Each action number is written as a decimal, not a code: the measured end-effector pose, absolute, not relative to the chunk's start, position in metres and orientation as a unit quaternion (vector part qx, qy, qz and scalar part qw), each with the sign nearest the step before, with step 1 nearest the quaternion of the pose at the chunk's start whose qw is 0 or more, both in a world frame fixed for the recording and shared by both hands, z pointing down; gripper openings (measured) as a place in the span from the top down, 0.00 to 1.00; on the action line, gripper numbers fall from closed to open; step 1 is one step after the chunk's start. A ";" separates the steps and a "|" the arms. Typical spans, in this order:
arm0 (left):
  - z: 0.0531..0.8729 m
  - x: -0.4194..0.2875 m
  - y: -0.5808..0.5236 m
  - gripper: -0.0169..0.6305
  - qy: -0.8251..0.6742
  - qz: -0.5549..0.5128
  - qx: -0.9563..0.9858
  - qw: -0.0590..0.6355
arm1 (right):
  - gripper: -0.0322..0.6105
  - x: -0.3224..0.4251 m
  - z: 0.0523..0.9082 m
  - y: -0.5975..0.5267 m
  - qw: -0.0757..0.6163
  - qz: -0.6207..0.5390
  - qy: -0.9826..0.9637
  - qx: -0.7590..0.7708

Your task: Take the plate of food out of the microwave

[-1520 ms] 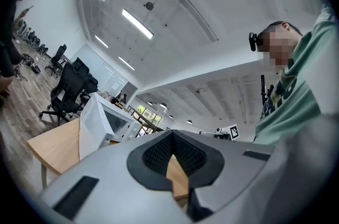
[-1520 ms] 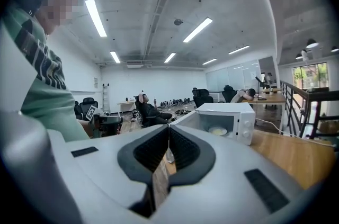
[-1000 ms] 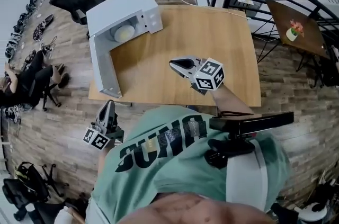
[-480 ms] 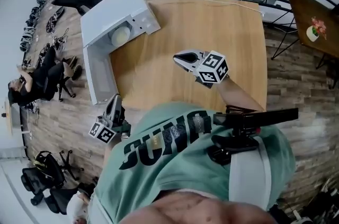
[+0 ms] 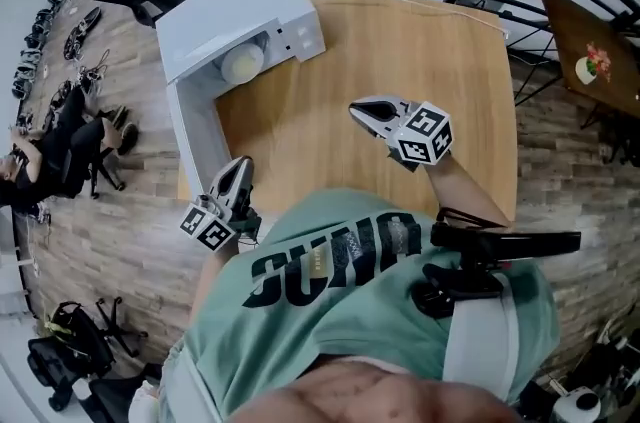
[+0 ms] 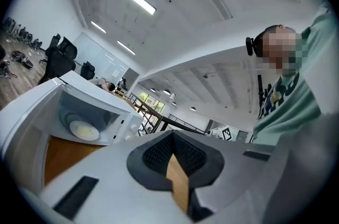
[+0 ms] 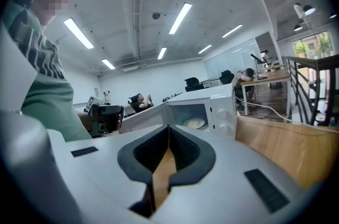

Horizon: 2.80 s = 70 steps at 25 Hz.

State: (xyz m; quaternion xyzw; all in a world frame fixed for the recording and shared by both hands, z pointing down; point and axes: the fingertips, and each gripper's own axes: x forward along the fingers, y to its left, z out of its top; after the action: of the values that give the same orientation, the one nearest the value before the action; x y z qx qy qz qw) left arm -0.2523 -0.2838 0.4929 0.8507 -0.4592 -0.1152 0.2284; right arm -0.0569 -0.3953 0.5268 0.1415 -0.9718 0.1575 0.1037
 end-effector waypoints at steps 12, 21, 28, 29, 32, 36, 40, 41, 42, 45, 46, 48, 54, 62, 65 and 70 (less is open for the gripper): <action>0.492 -0.325 -0.307 0.98 -0.392 -0.149 0.874 0.245 | 0.94 -0.168 0.487 -0.405 0.103 0.186 -0.965 0.154; 0.516 -0.317 -0.327 0.98 -0.479 -0.113 0.838 0.235 | 0.94 -0.163 0.535 -0.433 0.096 0.213 -0.968 0.095; 0.525 -0.314 -0.351 0.98 -0.488 -0.068 0.838 0.234 | 0.94 -0.210 0.562 -0.447 0.078 0.282 -0.954 0.059; 0.527 -0.315 -0.356 0.98 -0.487 -0.064 0.838 0.237 | 0.94 -0.216 0.568 -0.449 0.081 0.292 -0.951 0.057; 0.532 -0.318 -0.367 0.98 -0.479 -0.058 0.840 0.247 | 0.94 -0.233 0.588 -0.457 0.093 0.329 -0.938 0.055; 0.541 -0.325 -0.387 0.98 -0.472 -0.059 0.841 0.257 | 0.94 -0.259 0.618 -0.486 0.103 0.377 -0.918 0.061; 0.550 -0.324 -0.392 0.98 -0.471 -0.063 0.837 0.272 | 0.79 -0.281 0.652 -0.512 0.107 0.437 -0.890 0.074; 0.552 -0.325 -0.391 0.98 -0.472 -0.064 0.835 0.275 | 0.78 -0.288 0.660 -0.518 0.106 0.453 -0.882 0.077; 0.554 -0.327 -0.390 0.98 -0.473 -0.064 0.834 0.277 | 0.74 -0.295 0.669 -0.524 0.102 0.470 -0.873 0.082; 0.556 -0.333 -0.390 0.98 -0.474 -0.064 0.833 0.278 | 0.67 -0.316 0.695 -0.546 0.082 0.522 -0.842 0.105; 0.556 -0.335 -0.390 0.98 -0.474 -0.066 0.832 0.279 | 0.67 -0.322 0.704 -0.553 0.073 0.542 -0.830 0.112; 0.556 -0.338 -0.389 0.98 -0.476 -0.073 0.828 0.285 | 0.67 -0.330 0.720 -0.565 0.049 0.586 -0.799 0.125; 0.556 -0.344 -0.386 0.98 -0.479 -0.084 0.823 0.293 | 0.59 -0.355 0.754 -0.585 0.024 0.651 -0.744 0.153; 0.554 -0.349 -0.384 0.98 -0.468 -0.099 0.826 0.299 | 0.56 -0.386 0.776 -0.590 0.032 0.667 -0.726 0.162; 0.553 -0.348 -0.383 0.98 -0.464 -0.105 0.826 0.302 | 0.56 -0.390 0.780 -0.591 0.034 0.674 -0.718 0.171; 0.553 -0.349 -0.382 0.98 -0.463 -0.110 0.825 0.304 | 0.56 -0.389 0.784 -0.593 0.039 0.678 -0.710 0.188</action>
State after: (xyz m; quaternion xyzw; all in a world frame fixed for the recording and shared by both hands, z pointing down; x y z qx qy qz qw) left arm -0.3494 -0.3818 0.5532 0.8255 -0.4627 -0.1096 0.3042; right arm -0.3889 -0.5935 0.7840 0.1881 -0.7095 0.6780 0.0386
